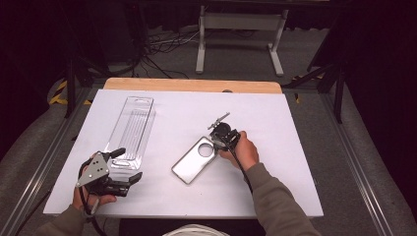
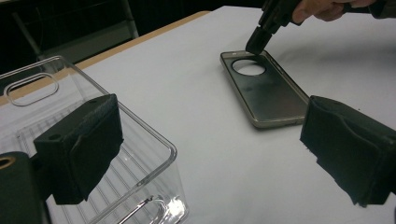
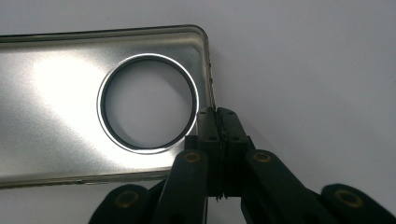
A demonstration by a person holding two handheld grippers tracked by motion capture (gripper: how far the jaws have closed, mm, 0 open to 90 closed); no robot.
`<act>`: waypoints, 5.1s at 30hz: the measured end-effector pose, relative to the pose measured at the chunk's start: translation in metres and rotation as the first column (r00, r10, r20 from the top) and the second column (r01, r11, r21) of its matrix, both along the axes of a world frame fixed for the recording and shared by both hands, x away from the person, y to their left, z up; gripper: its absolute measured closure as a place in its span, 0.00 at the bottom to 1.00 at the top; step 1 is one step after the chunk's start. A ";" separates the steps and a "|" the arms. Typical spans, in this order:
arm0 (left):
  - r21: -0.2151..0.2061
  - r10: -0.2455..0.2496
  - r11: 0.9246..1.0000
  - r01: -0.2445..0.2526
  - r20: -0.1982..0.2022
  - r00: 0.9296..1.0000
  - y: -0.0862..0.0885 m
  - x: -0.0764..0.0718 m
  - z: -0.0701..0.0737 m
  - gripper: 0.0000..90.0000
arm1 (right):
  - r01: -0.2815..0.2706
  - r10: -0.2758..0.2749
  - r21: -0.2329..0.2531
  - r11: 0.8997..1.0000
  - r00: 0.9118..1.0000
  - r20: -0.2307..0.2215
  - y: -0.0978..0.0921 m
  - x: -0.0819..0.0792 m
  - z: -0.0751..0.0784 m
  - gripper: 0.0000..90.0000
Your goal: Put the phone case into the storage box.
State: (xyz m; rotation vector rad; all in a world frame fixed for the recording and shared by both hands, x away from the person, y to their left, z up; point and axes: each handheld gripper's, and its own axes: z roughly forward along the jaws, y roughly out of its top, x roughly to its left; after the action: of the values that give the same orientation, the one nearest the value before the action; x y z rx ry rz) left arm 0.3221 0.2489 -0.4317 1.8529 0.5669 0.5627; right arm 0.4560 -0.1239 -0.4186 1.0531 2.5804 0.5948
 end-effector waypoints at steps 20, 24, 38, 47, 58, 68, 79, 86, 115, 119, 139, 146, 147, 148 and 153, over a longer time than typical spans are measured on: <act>-0.024 0.002 1.000 -0.003 -0.012 1.000 0.000 0.004 0.008 0.09 | 0.016 -0.062 0.166 0.986 0.958 0.279 -0.023 -0.017 0.026 1.00; -0.026 0.005 1.000 -0.006 -0.015 1.000 -0.004 0.006 0.011 0.10 | 0.010 -0.066 0.187 0.982 0.952 0.300 -0.025 -0.020 0.028 1.00; -0.064 0.014 0.998 -0.018 -0.073 0.997 -0.014 0.021 0.031 0.11 | -0.050 -0.027 0.186 0.981 0.919 0.393 -0.029 -0.035 0.039 1.00; -0.072 -0.004 0.997 0.000 -0.063 0.998 -0.031 0.031 0.048 0.11 | -0.089 0.011 0.137 0.987 0.872 0.489 -0.025 -0.050 0.048 1.00; -0.044 -0.041 0.998 0.039 -0.042 0.998 -0.058 0.041 0.055 0.11 | -0.144 0.079 0.072 0.987 0.824 0.561 -0.018 -0.066 0.053 1.00; 0.003 -0.036 0.999 0.037 -0.051 0.998 -0.080 0.052 0.060 0.15 | -0.169 0.125 0.012 0.986 0.779 0.615 -0.008 -0.082 0.054 1.00; 0.028 -0.053 0.998 0.055 -0.074 0.996 -0.103 0.059 0.066 0.18 | -0.211 0.195 -0.058 0.976 0.722 0.663 0.007 -0.095 0.055 1.00; 0.036 -0.044 0.998 0.047 -0.064 0.997 -0.109 0.067 0.071 0.20 | -0.246 0.256 -0.116 0.962 0.678 0.689 0.016 -0.102 0.050 1.00; 0.070 -0.144 0.986 0.150 -0.073 0.987 -0.117 0.069 0.086 0.49 | -0.278 0.447 -0.358 0.891 0.408 0.796 0.031 -0.131 0.050 1.00; 0.070 -0.161 0.984 0.167 -0.082 0.984 -0.119 0.068 0.086 0.54 | -0.276 0.448 -0.361 0.891 0.400 0.799 0.031 -0.132 0.051 1.00; 0.090 -0.213 0.971 0.219 -0.077 0.974 -0.118 0.062 0.086 0.85 | -0.271 0.466 -0.388 0.881 0.361 0.807 0.030 -0.133 0.051 1.00; 0.067 -0.213 0.974 0.218 -0.070 0.975 -0.117 0.060 0.087 0.88 | -0.268 0.470 -0.393 0.880 0.361 0.806 0.031 -0.133 0.051 0.99; 0.067 -0.213 0.974 0.218 -0.070 0.975 -0.117 0.060 0.087 0.88 | -0.266 0.468 -0.392 0.881 0.359 0.807 0.031 -0.134 0.051 0.99; 0.066 -0.211 0.974 0.215 -0.064 0.975 -0.117 0.060 0.087 0.89 | -0.266 0.468 -0.392 0.881 0.359 0.807 0.031 -0.134 0.051 0.99; 0.050 -0.211 0.976 0.213 -0.047 0.976 -0.116 0.057 0.087 0.90 | -0.264 0.459 -0.384 0.885 0.355 0.814 0.031 -0.134 0.051 0.98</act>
State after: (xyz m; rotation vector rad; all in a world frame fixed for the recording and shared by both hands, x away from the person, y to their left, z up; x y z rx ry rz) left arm 0.3791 0.1328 -0.3447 1.9523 0.3772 0.4011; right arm 0.3220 -0.0934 -0.3673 -0.0485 1.7716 0.7226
